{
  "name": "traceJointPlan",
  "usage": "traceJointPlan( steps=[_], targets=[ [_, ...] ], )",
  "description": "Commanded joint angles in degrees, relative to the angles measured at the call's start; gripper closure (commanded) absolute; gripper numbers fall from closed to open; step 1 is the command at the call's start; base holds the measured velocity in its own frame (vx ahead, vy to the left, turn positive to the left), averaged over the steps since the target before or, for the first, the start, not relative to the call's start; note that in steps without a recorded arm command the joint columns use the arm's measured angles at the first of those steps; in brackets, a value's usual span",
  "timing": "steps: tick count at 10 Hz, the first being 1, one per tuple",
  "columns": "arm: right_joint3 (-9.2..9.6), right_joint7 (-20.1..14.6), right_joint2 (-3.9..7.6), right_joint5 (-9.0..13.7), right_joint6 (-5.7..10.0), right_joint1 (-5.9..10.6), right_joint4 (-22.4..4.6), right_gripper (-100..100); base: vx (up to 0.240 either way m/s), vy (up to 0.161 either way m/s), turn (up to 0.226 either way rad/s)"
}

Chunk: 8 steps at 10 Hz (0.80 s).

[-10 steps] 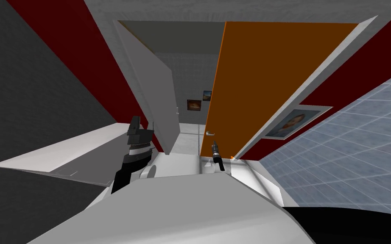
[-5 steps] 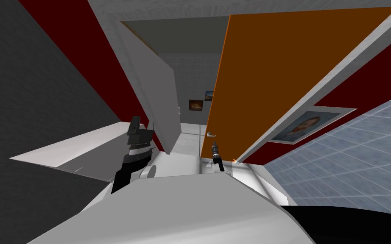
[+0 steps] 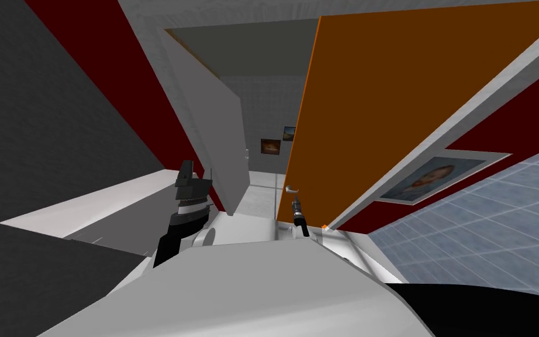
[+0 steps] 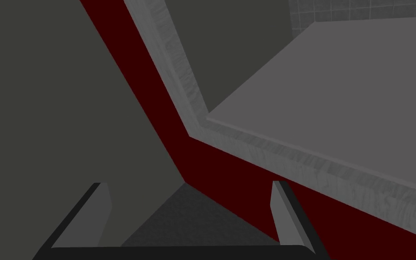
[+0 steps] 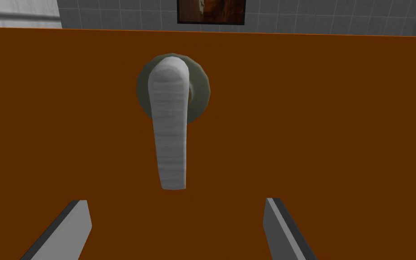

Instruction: Push the door open

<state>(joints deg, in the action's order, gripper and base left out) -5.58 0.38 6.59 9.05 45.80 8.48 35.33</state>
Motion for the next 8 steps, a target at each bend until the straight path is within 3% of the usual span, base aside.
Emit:
traceJointPlan(
  steps=[1,7,8],
  targets=[
    [-0.17,0.1,0.03,0.1,0.00,0.05,-0.1,-100,0.208,-0.047,0.035],
    [-0.62,0.2,0.09,0.3,0.10,0.20,-0.4,-100,0.178,-0.034,0.022],
    [-0.62,0.2,0.09,0.3,0.10,0.20,-0.4,100,-0.015,0.000,-0.003]
  ],
)
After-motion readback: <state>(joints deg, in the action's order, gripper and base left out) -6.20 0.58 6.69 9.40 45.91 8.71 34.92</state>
